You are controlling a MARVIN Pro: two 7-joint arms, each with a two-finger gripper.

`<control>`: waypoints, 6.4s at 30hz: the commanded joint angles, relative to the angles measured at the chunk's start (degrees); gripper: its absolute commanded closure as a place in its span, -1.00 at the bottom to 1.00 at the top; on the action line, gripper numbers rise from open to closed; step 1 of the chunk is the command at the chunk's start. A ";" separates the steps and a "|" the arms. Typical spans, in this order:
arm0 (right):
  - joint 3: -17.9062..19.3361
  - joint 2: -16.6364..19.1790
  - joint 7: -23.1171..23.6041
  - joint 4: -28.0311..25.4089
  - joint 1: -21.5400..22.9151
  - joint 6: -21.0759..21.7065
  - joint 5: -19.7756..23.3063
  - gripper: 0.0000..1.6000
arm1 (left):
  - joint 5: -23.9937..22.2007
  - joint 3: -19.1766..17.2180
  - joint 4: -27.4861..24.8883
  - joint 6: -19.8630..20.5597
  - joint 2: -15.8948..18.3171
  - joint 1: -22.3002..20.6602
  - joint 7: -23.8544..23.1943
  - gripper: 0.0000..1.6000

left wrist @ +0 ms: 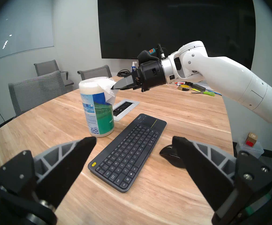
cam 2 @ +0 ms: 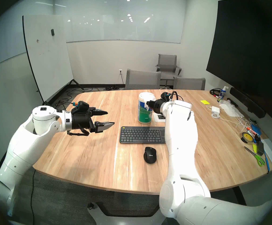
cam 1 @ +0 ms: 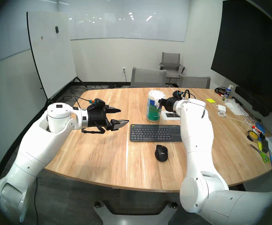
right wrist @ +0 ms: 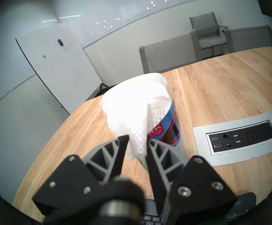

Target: Wipe the keyboards and mice with a disinfecting wipe, then set the wipe down

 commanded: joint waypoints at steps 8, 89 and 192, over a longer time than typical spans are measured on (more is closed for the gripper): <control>0.24 0.31 0.57 -1.46 0.82 -0.87 0.35 0.60 | -0.09 -0.38 -0.60 -0.06 0.05 -0.41 0.04 -1.00; 8.56 22.87 39.39 -30.31 -26.26 -17.94 2.55 1.00 | -0.08 -0.38 -0.60 -0.05 0.05 -0.41 0.04 -1.00; -9.38 24.74 31.71 -23.65 -21.34 -11.02 -26.92 1.00 | -0.09 -0.38 -0.60 -0.05 0.05 -0.41 0.05 -1.00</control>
